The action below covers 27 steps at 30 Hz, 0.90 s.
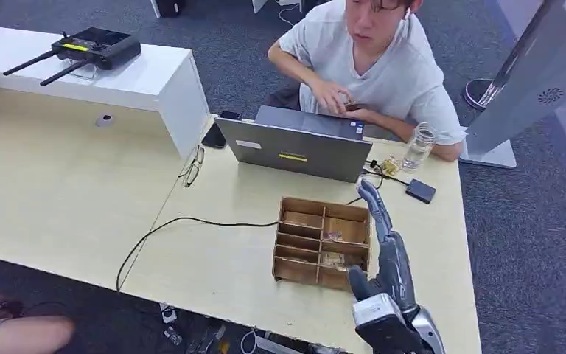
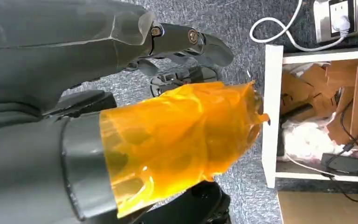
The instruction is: Pass the card to the sensor for recognition and then transmit it.
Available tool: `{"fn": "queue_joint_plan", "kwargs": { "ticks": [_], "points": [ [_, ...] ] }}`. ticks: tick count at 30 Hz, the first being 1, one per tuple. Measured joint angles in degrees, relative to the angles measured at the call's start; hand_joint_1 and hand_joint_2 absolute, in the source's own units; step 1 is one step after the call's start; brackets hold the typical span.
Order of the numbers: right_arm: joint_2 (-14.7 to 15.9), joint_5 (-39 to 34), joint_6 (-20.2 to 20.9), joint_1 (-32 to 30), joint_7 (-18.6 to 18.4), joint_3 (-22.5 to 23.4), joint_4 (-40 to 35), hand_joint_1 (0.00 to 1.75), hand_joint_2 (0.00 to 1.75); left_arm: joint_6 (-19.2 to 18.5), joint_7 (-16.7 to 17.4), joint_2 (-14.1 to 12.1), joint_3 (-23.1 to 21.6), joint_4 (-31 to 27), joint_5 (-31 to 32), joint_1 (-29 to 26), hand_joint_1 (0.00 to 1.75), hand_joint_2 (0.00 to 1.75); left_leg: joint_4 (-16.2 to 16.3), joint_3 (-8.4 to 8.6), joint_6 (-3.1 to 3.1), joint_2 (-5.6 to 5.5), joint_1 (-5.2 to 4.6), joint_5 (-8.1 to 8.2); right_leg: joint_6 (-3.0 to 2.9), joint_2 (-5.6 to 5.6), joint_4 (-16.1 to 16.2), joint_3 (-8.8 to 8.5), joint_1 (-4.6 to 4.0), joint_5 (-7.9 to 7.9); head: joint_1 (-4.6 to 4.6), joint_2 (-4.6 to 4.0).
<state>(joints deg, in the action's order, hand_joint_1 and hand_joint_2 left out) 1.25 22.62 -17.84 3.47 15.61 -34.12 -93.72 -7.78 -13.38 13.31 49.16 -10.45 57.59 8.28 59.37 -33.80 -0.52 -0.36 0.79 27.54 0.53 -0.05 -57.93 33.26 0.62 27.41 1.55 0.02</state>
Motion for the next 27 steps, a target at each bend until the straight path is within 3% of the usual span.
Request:
{"fn": "queue_joint_plan", "kwargs": {
  "ticks": [13,27],
  "points": [
    [2.21,-7.30,0.37,-7.21,5.42,1.73,-2.80,0.00,0.00,0.83,-1.01,-0.46,0.68,0.00,-1.31,-1.92,0.00,0.00,-0.01,0.00,0.00,0.01,0.00,0.00,0.00,0.00,0.01,0.00,0.00,0.00,0.00,0.00],
    [2.23,-8.61,0.70,-9.19,6.31,2.51,-2.77,0.00,0.00,3.37,-4.31,-1.46,4.70,-0.02,-6.38,-4.21,0.00,0.00,-0.02,0.00,0.00,0.06,0.00,0.01,0.01,0.01,0.00,0.00,0.00,0.02,0.00,0.00]
  ]
}}
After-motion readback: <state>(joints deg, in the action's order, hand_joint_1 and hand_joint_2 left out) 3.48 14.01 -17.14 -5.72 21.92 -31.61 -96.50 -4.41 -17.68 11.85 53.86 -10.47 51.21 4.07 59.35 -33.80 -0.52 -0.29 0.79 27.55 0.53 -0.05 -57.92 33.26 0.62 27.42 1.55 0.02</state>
